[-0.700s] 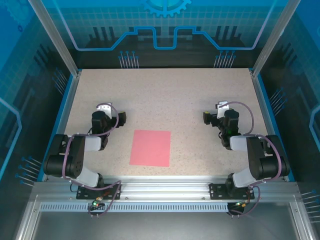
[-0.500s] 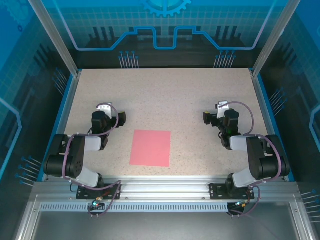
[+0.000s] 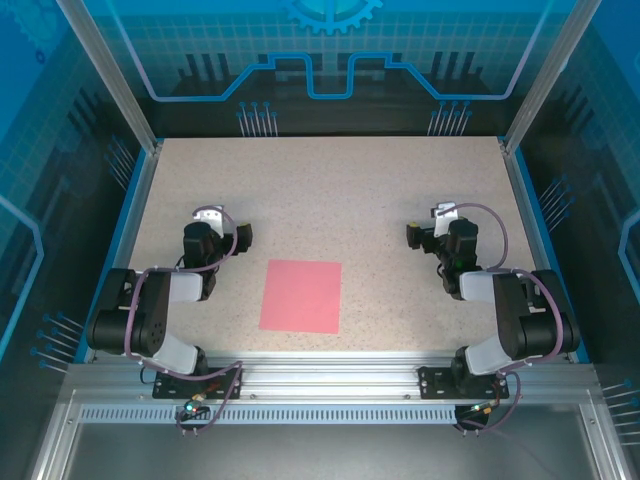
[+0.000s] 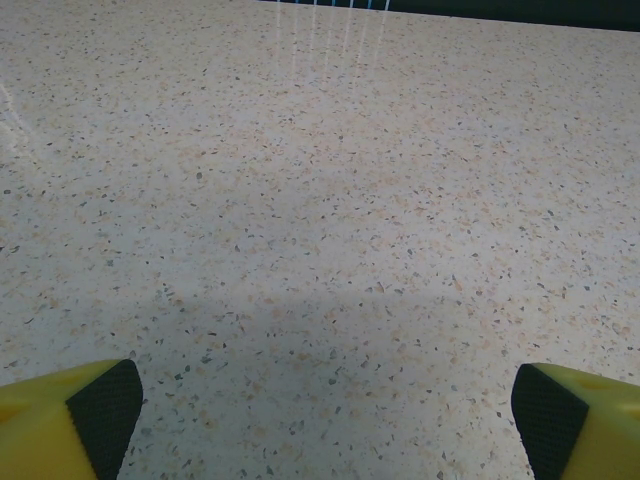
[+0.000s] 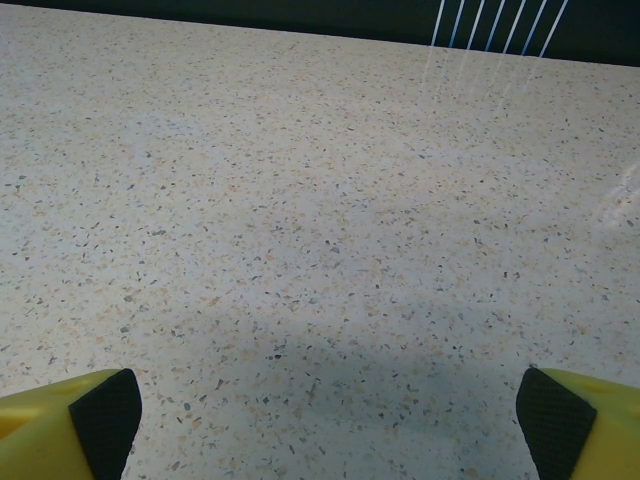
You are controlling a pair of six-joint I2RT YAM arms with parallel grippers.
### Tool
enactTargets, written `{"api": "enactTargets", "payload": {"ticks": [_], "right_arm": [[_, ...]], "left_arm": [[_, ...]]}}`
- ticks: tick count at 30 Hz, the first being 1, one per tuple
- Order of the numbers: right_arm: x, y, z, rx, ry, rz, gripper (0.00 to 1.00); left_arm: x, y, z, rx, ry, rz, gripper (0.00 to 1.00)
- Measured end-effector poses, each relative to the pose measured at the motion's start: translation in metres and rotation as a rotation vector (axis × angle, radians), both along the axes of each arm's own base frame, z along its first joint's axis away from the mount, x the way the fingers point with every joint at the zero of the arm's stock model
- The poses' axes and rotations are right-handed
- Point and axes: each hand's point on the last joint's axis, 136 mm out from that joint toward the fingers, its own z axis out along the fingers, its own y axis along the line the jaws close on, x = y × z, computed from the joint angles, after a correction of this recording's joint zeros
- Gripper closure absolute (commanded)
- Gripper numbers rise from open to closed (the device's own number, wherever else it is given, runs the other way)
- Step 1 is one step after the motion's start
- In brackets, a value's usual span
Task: Fold a paper plane with a square sheet of paper (fold left side to right side)
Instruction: Move the square sheet of paper to the center of the table.
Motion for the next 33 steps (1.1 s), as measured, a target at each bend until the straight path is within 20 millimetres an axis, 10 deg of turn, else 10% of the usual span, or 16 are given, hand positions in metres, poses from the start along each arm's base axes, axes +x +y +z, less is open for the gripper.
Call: {"api": "enactTargets", "payload": {"ticks": [7,18,26,33], "right_arm": [[0.000,0.000,0.001,-0.001,0.039,0.000,0.00],[-0.024,0.006,0.102,0.129,-0.064,-0.029,0.00],[-0.062,0.031,0.115,0.275,-0.011,0.000,0.00],[-0.082,0.040,0.101,0.313,0.085,-0.003,0.00]], "left_arm": [[-0.005,0.000,0.009,-0.001,0.020,0.002,0.01],[0.009,-0.005,0.128,-0.224,-0.005,0.075,0.01],[-0.045,-0.096,0.090,-0.243,0.308,-0.120,0.04],[-0.093,-0.191,0.037,-0.097,0.586,-0.360,0.27]]}}
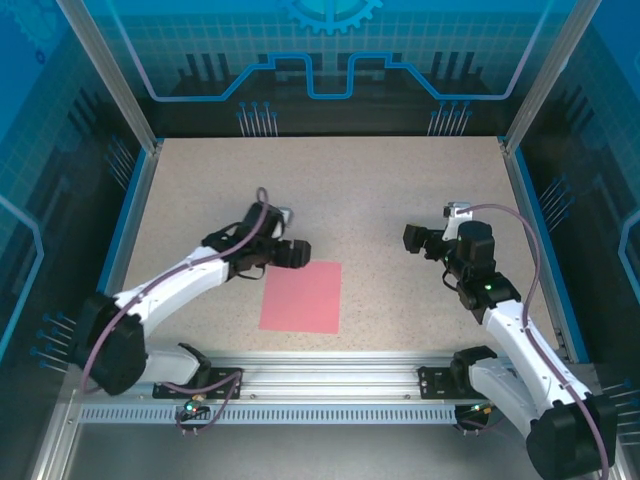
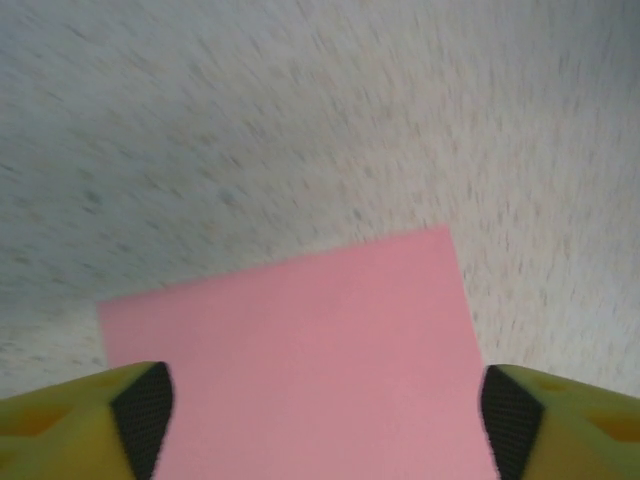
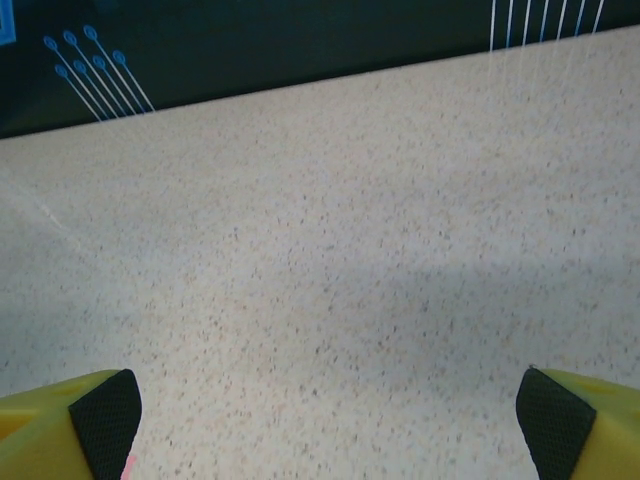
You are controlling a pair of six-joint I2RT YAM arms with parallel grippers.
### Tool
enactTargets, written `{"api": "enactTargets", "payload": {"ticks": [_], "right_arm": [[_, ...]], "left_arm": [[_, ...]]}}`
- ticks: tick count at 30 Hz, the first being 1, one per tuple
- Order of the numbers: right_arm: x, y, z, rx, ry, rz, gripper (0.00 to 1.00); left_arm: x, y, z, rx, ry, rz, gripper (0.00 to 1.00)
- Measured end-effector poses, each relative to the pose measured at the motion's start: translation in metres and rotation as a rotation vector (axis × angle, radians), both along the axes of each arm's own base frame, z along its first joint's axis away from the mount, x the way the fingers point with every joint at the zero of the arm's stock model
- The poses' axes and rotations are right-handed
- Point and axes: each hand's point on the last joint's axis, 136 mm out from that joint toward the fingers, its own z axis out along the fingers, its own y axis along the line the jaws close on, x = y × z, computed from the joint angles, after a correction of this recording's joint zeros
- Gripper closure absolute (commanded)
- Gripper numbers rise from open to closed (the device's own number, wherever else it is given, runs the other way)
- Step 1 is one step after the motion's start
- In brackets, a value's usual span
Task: Fold a paper plane with a square sheet of paper (fold left side to right side)
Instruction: Move the square sheet of paper to the center of the table.
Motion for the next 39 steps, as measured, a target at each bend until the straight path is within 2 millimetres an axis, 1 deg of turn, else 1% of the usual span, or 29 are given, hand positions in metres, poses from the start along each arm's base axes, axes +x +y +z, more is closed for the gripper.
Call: {"api": "enactTargets", "payload": {"ticks": [4,6,10,13,14,18,22,25,32,35,39], "right_arm": [[-0.004,-0.002,-0.005,0.002,0.027,-0.016,0.00],[-0.005,-0.003,-0.007,0.000,0.038,-0.022,0.00],[-0.006,-0.003,-0.008,-0.003,0.049,-0.025,0.00],[-0.006,-0.004,-0.009,-0.005,0.053,-0.028,0.00],[-0.006,-0.004,-0.009,-0.005,0.053,-0.028,0.00],[-0.006,-0.003,-0.009,-0.007,0.053,-0.026,0.00],[-0.007,-0.004,-0.010,-0.012,0.059,-0.031,0.00],[-0.008,-0.003,-0.012,-0.015,0.067,-0.030,0.00],[-0.013,-0.004,-0.008,-0.014,0.060,-0.031,0.00],[-0.014,-0.005,-0.006,-0.013,0.053,-0.033,0.00],[-0.017,-0.006,-0.008,-0.008,0.067,-0.038,0.00]], "left_arm": [[-0.017,-0.016,-0.036,0.087,0.118,-0.070,0.43],[-0.023,-0.022,-0.047,0.119,0.157,-0.101,0.47],[-0.034,-0.035,-0.059,0.155,0.194,-0.154,0.50],[-0.038,-0.039,-0.068,0.172,0.218,-0.169,0.54],[-0.039,-0.040,-0.072,0.178,0.230,-0.168,0.56],[-0.040,-0.042,-0.089,0.206,0.271,-0.171,0.58],[-0.038,-0.049,-0.103,0.236,0.294,-0.178,0.63],[-0.032,-0.053,-0.104,0.253,0.290,-0.167,0.66],[-0.007,-0.066,-0.106,0.268,0.255,-0.136,0.67],[0.010,-0.079,-0.105,0.266,0.232,-0.133,0.67],[0.038,-0.103,-0.103,0.251,0.191,-0.149,0.67]]}}
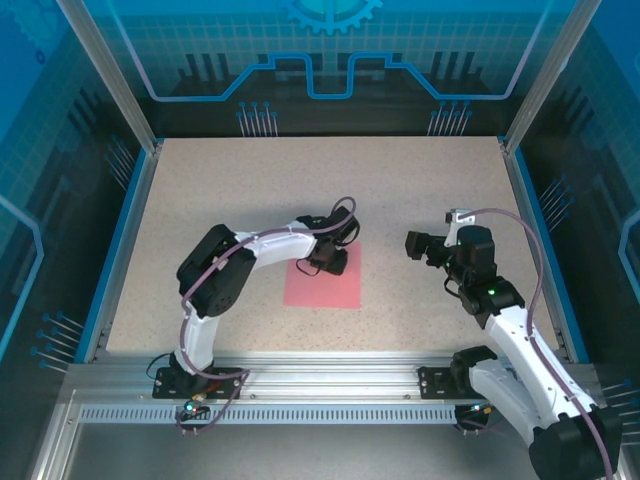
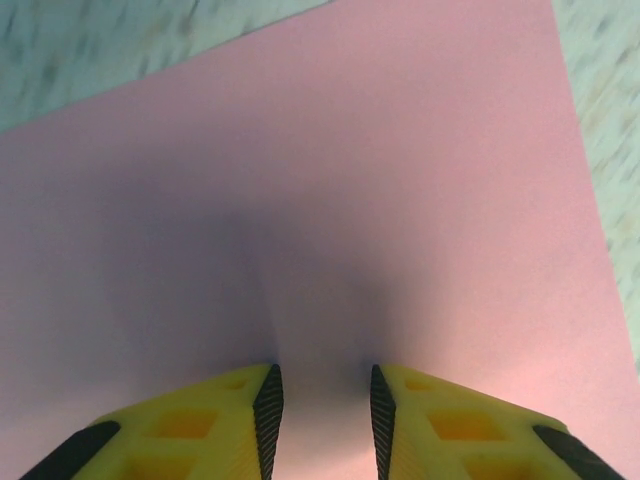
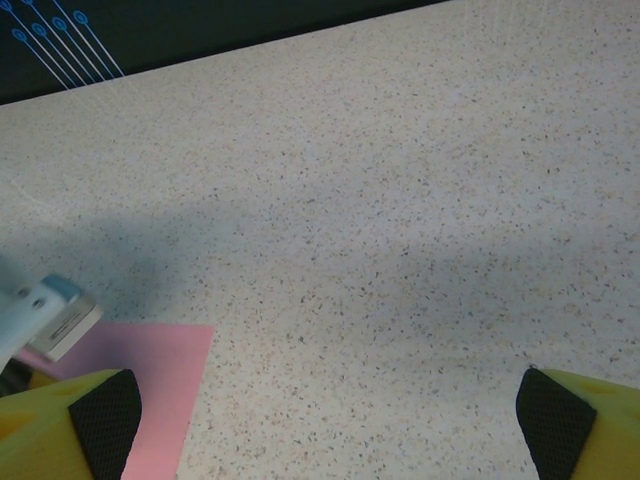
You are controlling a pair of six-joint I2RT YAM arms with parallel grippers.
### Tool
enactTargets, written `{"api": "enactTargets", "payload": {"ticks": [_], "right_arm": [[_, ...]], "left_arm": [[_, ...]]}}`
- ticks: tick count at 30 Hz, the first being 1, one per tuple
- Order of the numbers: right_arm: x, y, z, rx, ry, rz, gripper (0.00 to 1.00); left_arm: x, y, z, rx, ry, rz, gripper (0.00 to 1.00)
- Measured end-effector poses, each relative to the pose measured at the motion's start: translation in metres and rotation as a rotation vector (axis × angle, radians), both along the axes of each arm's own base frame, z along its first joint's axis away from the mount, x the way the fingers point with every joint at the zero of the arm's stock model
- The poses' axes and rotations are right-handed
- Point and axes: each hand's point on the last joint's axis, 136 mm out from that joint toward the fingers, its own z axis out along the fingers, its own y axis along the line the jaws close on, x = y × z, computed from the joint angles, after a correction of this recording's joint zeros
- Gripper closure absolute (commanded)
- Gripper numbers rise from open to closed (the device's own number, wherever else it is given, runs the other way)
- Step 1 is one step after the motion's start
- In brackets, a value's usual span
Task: Fold a paper plane with a square sheet of paper (fold left side to right side)
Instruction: Move the square sheet of paper to the center of the table.
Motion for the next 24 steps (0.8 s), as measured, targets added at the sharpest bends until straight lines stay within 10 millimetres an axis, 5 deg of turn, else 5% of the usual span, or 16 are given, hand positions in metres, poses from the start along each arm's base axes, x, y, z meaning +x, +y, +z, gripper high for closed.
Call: {"api": "enactTargets", "payload": {"ticks": [6,12,18,22,24], "right_arm": [[-0.006,-0.001,-0.011,0.005,0.053,-0.010,0.00],[-0.006,0.002,-0.027,0.010,0.139,-0.006,0.00],[0.007,0.017,-0.047,0.016,0.252,0.031,0.00],[0.021,0.042,-0.060,-0.002,0.324,0.090,0.00],[0.030,0.056,-0.066,-0.016,0.355,0.120,0.00]], "left_arm": [[0.033,-0.023,0.004,-0.038,-0.035,-0.013,0.62],[0.033,-0.023,0.010,-0.083,-0.017,-0.023,0.45],[0.018,0.013,0.065,-0.212,-0.058,0.033,0.26],[0.009,0.045,0.105,-0.340,-0.107,0.107,0.23],[0.003,0.057,0.107,-0.396,-0.091,0.143,0.24]]}}
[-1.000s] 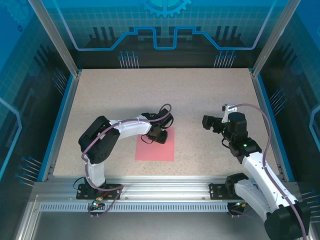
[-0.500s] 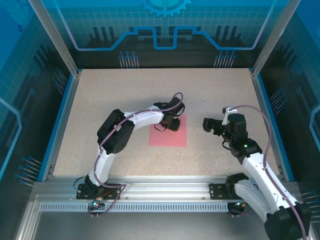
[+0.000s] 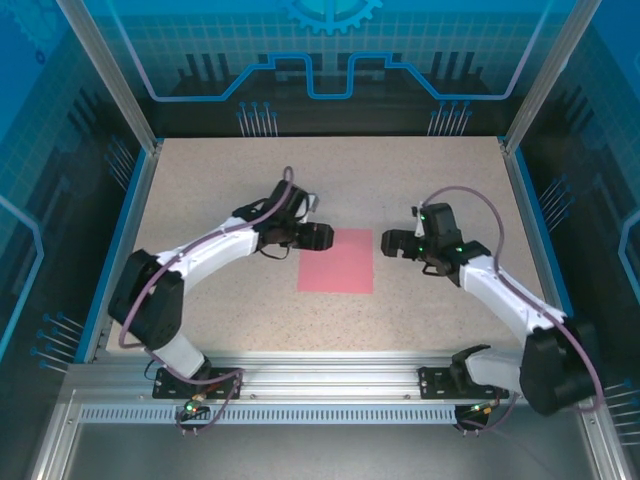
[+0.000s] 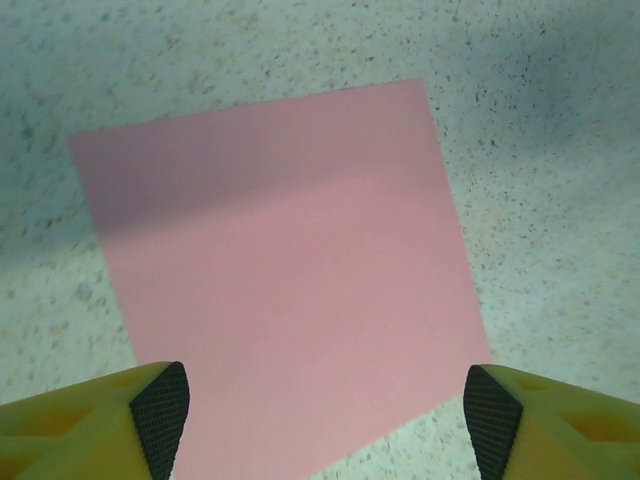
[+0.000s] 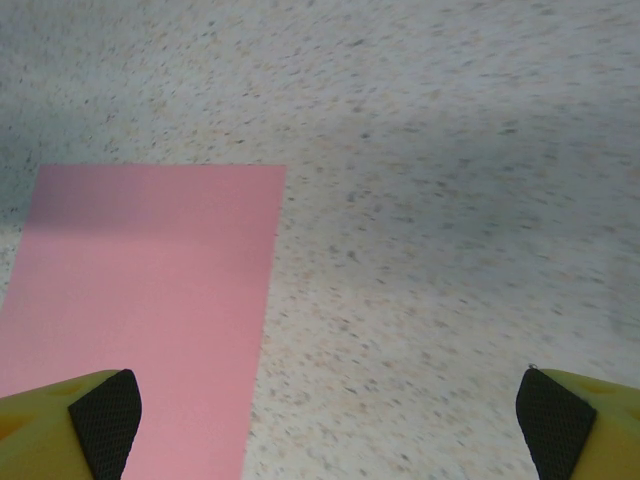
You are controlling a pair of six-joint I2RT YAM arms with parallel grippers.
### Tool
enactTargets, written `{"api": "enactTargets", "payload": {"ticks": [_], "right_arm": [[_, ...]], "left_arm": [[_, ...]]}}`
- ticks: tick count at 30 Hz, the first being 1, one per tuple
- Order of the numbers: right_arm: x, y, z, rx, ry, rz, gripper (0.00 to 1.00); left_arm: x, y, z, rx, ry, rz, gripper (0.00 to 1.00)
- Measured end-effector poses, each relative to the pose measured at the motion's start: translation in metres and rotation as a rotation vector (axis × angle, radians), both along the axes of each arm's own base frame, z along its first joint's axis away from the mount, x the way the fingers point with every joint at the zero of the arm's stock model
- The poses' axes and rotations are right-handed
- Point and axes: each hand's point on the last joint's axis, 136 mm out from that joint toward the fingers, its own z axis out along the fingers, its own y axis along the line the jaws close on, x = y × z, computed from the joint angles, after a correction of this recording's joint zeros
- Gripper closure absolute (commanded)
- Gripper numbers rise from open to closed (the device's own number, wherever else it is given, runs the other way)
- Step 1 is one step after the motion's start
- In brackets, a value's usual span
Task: Fold a paper plane with a square sheet of paper (fold left side to right side)
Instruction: Pick up the square sheet of paper from the center of the table.
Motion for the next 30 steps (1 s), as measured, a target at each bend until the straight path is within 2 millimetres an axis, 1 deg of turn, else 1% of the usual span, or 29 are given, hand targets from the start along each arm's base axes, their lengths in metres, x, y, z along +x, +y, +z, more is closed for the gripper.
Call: {"api": "enactTargets", "payload": {"ticks": [2,3,4,7,10,13,17,19,21,30], "right_arm": [[0.010,0.014,-0.007,-0.010,0.027,0.029,0.00],[0.016,0.022,-0.012,-0.016,0.044,0.045,0.00],[0.023,0.031,-0.016,-0.022,0.058,0.058,0.00],[0.044,0.054,-0.029,-0.036,0.091,0.092,0.00],[0.061,0.074,-0.045,-0.050,0.123,0.120,0.00],[0.073,0.089,-0.061,-0.068,0.153,0.143,0.00],[0.077,0.104,-0.078,-0.090,0.188,0.170,0.00],[0.074,0.108,-0.084,-0.099,0.206,0.181,0.00],[0.068,0.110,-0.091,-0.110,0.228,0.190,0.00],[0.064,0.114,-0.092,-0.112,0.236,0.208,0.01]], "left_arm": [[-0.009,0.008,-0.011,-0.043,0.052,0.024,0.24],[-0.015,0.010,-0.020,-0.057,0.088,0.031,0.24],[-0.022,0.010,-0.031,-0.067,0.128,0.034,0.25],[-0.037,0.006,-0.051,-0.101,0.225,0.033,0.28],[-0.040,-0.001,-0.064,-0.135,0.286,0.042,0.30],[-0.040,-0.005,-0.073,-0.152,0.323,0.053,0.32],[-0.043,-0.006,-0.085,-0.150,0.367,0.064,0.34],[-0.044,-0.005,-0.092,-0.144,0.389,0.075,0.35],[-0.045,-0.006,-0.093,-0.144,0.396,0.078,0.37],[-0.044,-0.006,-0.094,-0.138,0.405,0.080,0.39]]}}
